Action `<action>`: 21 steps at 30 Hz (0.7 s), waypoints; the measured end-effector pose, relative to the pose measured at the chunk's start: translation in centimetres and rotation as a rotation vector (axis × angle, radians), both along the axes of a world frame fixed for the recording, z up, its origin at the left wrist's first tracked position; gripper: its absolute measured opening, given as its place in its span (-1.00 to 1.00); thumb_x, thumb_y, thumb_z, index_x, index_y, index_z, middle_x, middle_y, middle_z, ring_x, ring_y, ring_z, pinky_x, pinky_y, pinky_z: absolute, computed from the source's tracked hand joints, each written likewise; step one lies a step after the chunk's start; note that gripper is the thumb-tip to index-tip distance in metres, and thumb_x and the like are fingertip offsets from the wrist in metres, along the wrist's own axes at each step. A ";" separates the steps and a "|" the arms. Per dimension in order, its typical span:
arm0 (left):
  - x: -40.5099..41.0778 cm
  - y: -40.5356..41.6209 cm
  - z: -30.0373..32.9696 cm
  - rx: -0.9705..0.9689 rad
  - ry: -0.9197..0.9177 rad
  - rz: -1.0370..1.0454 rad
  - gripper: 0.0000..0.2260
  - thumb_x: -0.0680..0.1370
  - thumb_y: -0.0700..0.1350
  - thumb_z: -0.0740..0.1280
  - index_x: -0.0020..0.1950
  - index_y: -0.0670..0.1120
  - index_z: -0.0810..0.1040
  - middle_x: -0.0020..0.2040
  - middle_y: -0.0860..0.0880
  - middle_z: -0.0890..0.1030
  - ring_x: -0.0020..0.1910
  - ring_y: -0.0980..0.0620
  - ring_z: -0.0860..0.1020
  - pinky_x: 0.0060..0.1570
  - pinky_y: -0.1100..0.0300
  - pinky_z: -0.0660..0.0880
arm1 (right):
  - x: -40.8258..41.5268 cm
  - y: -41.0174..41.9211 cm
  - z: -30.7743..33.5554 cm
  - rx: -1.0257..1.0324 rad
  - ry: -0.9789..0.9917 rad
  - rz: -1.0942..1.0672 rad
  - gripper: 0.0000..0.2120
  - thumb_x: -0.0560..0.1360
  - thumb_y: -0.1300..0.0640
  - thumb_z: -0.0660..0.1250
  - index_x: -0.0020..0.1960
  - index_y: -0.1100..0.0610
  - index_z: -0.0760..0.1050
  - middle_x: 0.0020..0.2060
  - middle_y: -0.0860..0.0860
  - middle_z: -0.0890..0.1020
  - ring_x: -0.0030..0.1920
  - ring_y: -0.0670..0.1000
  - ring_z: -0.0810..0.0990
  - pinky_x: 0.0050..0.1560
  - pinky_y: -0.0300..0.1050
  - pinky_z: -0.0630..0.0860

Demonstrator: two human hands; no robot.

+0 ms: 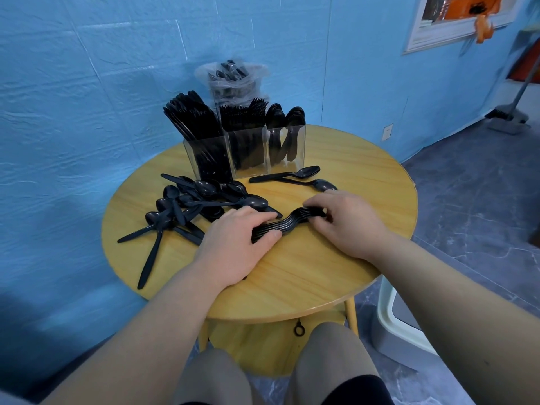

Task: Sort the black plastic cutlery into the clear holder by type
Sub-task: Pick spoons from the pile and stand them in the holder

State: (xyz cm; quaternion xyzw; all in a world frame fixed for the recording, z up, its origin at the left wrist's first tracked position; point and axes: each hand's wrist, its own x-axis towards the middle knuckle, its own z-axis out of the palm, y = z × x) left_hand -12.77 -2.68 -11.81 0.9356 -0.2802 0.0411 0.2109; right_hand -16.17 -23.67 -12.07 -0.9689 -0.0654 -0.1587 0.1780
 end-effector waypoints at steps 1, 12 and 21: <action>0.1 0.1 -0.1 -0.015 0.011 -0.005 -0.65 0.57 0.15 0.22 0.36 0.20 0.43 0.15 0.23 0.49 0.18 0.16 0.41 0.11 0.17 0.39 | 0.0 0.0 0.0 0.003 0.004 0.001 -0.75 0.54 0.07 0.25 0.20 -0.01 0.53 -0.04 -0.08 0.56 -0.02 -0.07 0.48 -0.09 -0.22 0.36; -0.1 -0.1 0.0 0.030 -0.064 -0.007 -0.68 0.64 0.05 0.10 0.38 0.17 0.42 0.25 0.16 0.51 0.25 0.10 0.38 0.24 0.11 0.32 | -0.2 0.3 0.6 0.013 0.063 0.010 -0.79 0.57 0.08 0.22 0.14 0.04 0.56 -0.07 -0.03 0.54 -0.02 -0.01 0.51 -0.04 -0.10 0.46; -1.0 -0.1 0.4 0.089 -0.203 0.014 -0.64 0.66 0.06 0.07 0.45 0.27 0.24 0.12 0.19 0.50 -0.04 0.15 0.41 0.16 0.11 0.23 | -0.4 0.6 2.4 0.221 0.187 0.025 -0.74 0.59 0.13 0.21 0.23 0.09 0.54 0.09 0.03 0.59 0.12 0.05 0.51 0.13 -0.11 0.41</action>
